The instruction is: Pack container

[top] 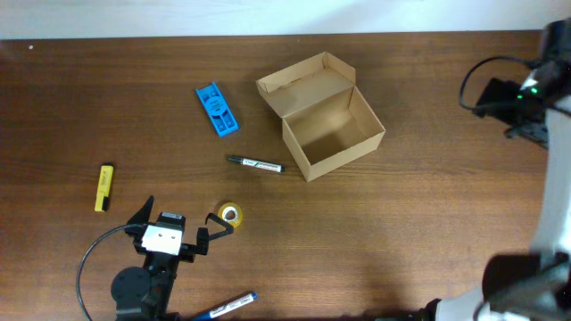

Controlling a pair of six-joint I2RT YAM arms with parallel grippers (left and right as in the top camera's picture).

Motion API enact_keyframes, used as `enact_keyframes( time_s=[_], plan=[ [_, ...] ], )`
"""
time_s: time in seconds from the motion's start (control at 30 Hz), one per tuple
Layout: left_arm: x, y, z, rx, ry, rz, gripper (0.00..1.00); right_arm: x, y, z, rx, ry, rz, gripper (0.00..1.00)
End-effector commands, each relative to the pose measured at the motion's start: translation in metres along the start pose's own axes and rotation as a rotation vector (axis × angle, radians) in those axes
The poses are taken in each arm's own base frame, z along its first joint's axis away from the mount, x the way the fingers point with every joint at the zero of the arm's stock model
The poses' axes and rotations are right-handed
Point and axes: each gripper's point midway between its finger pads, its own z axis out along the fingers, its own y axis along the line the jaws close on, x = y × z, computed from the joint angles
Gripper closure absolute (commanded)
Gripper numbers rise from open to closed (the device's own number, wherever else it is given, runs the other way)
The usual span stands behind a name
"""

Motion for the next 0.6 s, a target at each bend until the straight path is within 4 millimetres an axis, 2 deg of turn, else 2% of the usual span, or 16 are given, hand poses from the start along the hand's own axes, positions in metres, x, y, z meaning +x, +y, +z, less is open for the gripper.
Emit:
enact_keyframes(
  time_s=[0.0, 0.13, 0.27, 0.37, 0.47, 0.57],
  plan=[
    [0.003, 0.0, 0.001, -0.005, 0.007, -0.006, 0.0, 0.007, -0.01, -0.069, -0.034, -0.164, 0.019, 0.01],
    [0.003, 0.0, 0.001, -0.005, 0.007, -0.006, 0.0, 0.026, -0.022, -0.128, -0.073, -0.306, 0.037, 0.01],
    [0.003, 0.0, 0.001, -0.005, 0.007, -0.006, 0.0, 0.046, -0.034, -0.177, -0.111, -0.443, 0.054, 0.01],
    [0.003, 0.0, 0.001, -0.005, 0.007, -0.006, 0.0, 0.068, -0.043, -0.202, -0.126, -0.499, 0.061, 0.01],
    [0.003, 0.0, 0.001, -0.005, 0.007, -0.006, 0.0, 0.094, -0.051, -0.214, -0.127, -0.504, 0.061, 0.01],
    [0.003, 0.0, 0.001, -0.005, 0.007, -0.006, 0.0, 0.112, -0.057, -0.227, -0.14, -0.54, 0.061, 0.01]
  ],
)
